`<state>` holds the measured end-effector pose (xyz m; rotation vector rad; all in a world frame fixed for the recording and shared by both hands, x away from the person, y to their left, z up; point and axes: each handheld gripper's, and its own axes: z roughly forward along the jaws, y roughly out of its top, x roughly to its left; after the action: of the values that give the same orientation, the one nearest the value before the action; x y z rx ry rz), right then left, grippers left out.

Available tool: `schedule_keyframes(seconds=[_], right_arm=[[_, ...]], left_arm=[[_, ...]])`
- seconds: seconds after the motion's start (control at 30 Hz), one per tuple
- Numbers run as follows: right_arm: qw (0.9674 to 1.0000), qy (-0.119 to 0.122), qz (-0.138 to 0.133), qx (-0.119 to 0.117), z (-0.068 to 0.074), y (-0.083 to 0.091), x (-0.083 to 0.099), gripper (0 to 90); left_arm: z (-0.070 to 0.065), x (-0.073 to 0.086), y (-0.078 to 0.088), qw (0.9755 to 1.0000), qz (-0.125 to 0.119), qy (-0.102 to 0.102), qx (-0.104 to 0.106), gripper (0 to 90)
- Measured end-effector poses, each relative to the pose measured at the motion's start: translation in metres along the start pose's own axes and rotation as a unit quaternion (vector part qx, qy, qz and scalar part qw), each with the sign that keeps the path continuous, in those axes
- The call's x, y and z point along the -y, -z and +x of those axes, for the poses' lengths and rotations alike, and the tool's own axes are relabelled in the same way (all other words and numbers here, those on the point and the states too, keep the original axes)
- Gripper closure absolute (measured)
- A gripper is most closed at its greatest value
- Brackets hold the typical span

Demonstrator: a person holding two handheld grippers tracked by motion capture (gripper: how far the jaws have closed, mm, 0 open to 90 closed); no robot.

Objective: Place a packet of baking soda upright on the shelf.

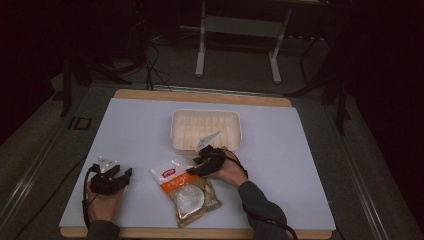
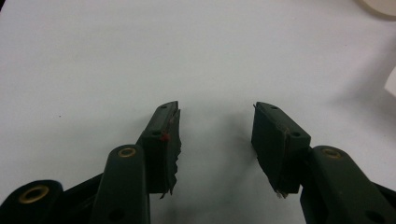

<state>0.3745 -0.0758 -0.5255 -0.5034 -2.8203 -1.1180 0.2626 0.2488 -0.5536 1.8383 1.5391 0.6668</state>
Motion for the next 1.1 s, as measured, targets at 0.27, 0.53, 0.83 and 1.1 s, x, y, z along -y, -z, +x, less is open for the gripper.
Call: schedule_keyframes(seconds=[0.27,0.53,0.83,1.1], right_arm=[[1.0,-0.003,0.005,0.005,-0.002,-0.013,-0.002,50.7],[0.9998,-0.013,0.004,0.015,-0.002,-0.023,-0.006,50.1],[0.9992,-0.016,-0.006,0.036,0.001,-0.023,-0.009,88.2],[0.9978,-0.012,-0.05,0.041,0.007,0.002,-0.014,90.0]], left_arm=[[0.0,0.0,0.0,1.0,-0.001,0.001,0.0,51.3],[0.0,0.0,0.0,1.0,0.0,0.0,0.0,51.2],[0.0,0.0,0.0,1.0,0.0,0.001,0.001,51.2],[0.0,0.0,0.0,1.0,-0.001,0.001,0.001,51.1]])
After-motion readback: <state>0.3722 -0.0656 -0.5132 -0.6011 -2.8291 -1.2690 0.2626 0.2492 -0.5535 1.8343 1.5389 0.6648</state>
